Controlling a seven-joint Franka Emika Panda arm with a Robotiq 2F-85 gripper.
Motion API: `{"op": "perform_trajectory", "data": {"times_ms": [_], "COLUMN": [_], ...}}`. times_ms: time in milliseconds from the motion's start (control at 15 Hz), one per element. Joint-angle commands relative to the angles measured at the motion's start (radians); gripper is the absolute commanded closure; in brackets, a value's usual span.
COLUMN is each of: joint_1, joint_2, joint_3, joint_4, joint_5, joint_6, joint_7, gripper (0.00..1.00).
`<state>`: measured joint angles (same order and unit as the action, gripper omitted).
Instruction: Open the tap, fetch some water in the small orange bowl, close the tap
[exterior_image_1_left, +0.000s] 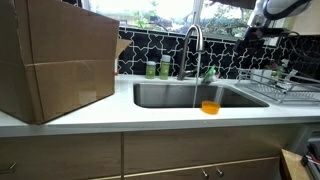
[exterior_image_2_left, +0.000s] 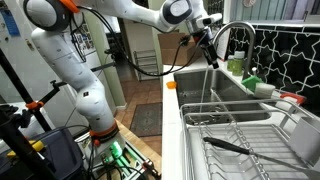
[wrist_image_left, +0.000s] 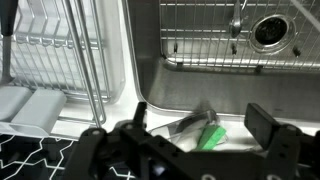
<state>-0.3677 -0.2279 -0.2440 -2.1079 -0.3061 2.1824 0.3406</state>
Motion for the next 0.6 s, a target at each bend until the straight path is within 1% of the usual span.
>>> {"op": "perform_trajectory", "data": {"times_ms": [0, 133, 333, 467, 533], "joint_1": [0.006, 0.016, 0.004, -0.016, -0.028], "joint_2": [0.193, 0.268, 0.37, 0.43, 0.459], "joint_3": [-0.064, -0.082, -0.074, -0.057, -0.045], "joint_4": [0.167, 0.229, 0.322, 0.379, 0.41], "joint_5": [0.085, 0.147, 0.21, 0.301, 0.353], "joint_6": [0.088, 0.163, 0.224, 0.259, 0.257], "joint_7": [-0.1, -0.277, -0.481, -0.628, -0.688], "gripper": [0.0, 0.0, 0.0, 0.0, 0.0]}}
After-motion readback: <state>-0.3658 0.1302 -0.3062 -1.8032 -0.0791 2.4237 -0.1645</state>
